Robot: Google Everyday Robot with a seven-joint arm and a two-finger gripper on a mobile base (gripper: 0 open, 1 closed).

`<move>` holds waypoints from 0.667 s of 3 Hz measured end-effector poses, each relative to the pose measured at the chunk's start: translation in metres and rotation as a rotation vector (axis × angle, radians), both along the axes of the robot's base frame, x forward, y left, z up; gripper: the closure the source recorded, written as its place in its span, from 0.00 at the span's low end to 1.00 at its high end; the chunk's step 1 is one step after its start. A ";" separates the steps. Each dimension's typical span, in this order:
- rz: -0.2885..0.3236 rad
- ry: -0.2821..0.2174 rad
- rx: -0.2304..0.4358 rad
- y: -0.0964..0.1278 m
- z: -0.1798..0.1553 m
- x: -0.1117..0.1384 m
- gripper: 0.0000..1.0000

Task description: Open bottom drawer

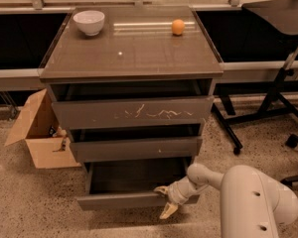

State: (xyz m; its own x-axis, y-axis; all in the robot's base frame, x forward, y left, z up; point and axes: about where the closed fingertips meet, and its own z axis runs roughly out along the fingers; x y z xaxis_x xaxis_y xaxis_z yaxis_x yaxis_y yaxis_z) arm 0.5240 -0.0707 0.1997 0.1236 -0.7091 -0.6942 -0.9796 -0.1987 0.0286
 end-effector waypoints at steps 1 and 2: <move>-0.001 -0.008 0.019 -0.002 0.007 0.001 0.36; -0.001 -0.010 0.021 -0.002 0.008 0.001 0.12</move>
Offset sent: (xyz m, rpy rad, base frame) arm 0.0009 -0.0018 0.0077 0.0198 -0.0089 -0.0011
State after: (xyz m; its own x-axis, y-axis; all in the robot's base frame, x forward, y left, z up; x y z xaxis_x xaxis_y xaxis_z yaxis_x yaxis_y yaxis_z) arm 0.5249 -0.0727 0.2080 0.1295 -0.6942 -0.7080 -0.9801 -0.1980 0.0149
